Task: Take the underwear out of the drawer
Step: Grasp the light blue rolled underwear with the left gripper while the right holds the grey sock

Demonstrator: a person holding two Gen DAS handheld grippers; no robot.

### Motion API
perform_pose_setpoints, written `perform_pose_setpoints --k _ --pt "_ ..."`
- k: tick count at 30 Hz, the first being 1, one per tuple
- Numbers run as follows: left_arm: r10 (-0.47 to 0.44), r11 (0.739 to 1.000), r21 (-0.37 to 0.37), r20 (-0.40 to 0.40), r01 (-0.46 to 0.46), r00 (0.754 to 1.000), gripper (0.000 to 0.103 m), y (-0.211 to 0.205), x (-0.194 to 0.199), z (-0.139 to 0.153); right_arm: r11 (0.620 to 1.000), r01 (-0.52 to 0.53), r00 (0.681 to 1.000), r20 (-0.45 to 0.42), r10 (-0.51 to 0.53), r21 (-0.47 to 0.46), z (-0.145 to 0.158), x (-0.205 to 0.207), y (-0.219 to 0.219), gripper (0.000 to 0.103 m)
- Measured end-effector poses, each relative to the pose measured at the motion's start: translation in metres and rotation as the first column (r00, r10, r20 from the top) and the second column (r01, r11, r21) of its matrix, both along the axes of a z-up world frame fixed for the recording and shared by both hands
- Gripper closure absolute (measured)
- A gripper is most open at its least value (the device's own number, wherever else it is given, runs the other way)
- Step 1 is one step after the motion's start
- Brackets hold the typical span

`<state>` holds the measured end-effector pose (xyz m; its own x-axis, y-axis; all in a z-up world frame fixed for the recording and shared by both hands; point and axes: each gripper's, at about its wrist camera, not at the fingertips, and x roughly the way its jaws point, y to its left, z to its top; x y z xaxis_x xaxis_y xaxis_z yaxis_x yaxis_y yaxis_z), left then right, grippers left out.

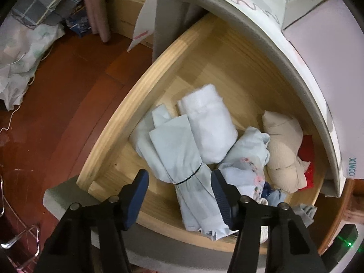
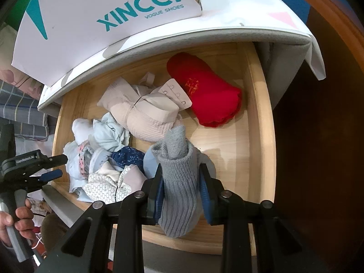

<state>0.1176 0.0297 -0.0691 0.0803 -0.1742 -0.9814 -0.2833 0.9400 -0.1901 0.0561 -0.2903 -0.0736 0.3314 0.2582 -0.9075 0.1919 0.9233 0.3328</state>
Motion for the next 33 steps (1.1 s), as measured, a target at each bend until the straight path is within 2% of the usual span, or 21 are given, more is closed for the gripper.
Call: perform_pose_setpoints --k 3,6,8,14,18,23,24,25,28,33 --pt "-0.010 1.000 -0.019 -0.017 0.009 1.000 0.046 -0.009 -0.001 -0.006 1.000 0.002 1.000 -0.002 -0.002 0.012 -0.001 0.000 -0.001 0.075" --pt "-0.009 1.000 -0.004 -0.033 0.009 0.999 0.046 -0.017 0.002 -0.013 1.000 0.000 1.000 -0.003 0.000 0.012 -0.001 0.001 0.000 0.075" --pt "0.001 1.000 -0.027 -0.041 -0.002 0.999 0.046 -0.017 0.004 -0.018 1.000 -0.001 1.000 -0.002 0.001 0.012 -0.001 0.001 -0.001 0.075" --pt "-0.019 1.000 -0.017 -0.040 0.018 0.999 0.046 -0.026 0.002 -0.026 0.999 0.005 1.000 -0.004 -0.004 0.035 -0.002 0.001 -0.002 0.075" --pt "-0.026 0.999 -0.024 -0.073 0.025 0.997 0.046 -0.031 0.011 -0.040 0.999 0.002 1.000 -0.003 -0.002 0.033 -0.001 0.001 -0.001 0.075" --pt "-0.031 0.999 0.016 -0.104 0.033 0.994 0.044 -0.037 0.019 -0.046 0.999 0.010 1.000 -0.003 -0.010 0.045 -0.001 0.000 -0.002 0.075" --pt "-0.060 0.998 0.026 -0.111 0.063 0.992 0.046 -0.039 0.020 -0.049 0.999 0.011 1.000 -0.003 -0.010 0.045 -0.001 0.000 -0.002 0.075" --pt "-0.077 0.996 0.027 -0.107 0.080 0.991 0.054 -0.043 0.021 -0.049 0.999 0.011 1.000 -0.002 -0.011 0.045 -0.001 0.000 -0.002 0.075" --pt "-0.128 0.991 0.031 -0.076 0.130 0.989 0.062 -0.047 0.021 -0.049 0.999 0.013 1.000 -0.003 -0.013 0.046 -0.001 0.000 -0.002 0.074" --pt "-0.175 0.984 0.013 -0.036 0.175 0.984 0.069 -0.050 0.021 -0.041 0.999 0.018 1.000 -0.006 -0.018 0.051 -0.001 -0.001 -0.002 0.074"
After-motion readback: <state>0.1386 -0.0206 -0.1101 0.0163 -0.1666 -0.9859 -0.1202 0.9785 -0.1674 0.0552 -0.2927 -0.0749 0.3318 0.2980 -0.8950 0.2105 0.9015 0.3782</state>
